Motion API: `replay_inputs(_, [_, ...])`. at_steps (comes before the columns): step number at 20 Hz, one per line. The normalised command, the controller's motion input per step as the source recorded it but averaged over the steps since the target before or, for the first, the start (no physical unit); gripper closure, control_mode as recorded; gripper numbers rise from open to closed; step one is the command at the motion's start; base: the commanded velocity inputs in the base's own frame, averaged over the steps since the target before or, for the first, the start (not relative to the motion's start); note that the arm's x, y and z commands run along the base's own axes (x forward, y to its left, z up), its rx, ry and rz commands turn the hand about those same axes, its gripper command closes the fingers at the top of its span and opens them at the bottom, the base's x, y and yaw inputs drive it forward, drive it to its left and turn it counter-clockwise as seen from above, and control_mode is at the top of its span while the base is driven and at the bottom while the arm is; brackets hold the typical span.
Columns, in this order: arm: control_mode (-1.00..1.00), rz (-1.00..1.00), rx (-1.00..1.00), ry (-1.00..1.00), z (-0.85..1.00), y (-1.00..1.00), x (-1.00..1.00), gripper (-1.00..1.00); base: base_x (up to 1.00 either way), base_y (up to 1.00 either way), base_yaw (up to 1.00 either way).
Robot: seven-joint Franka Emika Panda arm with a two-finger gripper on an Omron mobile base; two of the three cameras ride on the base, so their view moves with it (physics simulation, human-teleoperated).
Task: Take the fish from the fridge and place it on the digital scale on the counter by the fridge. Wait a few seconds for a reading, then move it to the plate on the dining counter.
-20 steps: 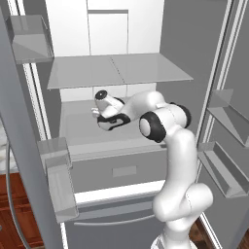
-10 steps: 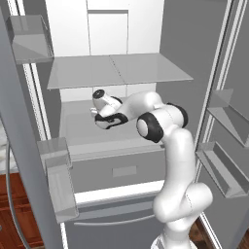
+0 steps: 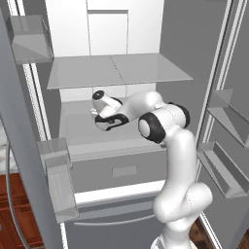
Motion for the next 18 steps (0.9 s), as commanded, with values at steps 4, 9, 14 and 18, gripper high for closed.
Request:
replay_inputs(4, [-1.00, 0.00, 0.06, -0.15, -0.08, -0.12, -0.99, 1.00, 0.00, 0.00, 0.00])
replay_inputs(9, [-1.00, 0.00, 0.09, -0.13, 0.00, -0.22, -1.00, 1.00, 0.00, 0.00, 0.00])
replay_inputs(14, [-1.00, 0.00, 0.17, -0.13, 0.56, -0.38, -1.00, 1.00, 0.00, 0.00, 0.00])
replay_inputs(18, [-1.00, 0.02, 0.23, -0.04, 1.00, -0.46, -1.00, 1.00, 0.00, 0.00, 0.00])
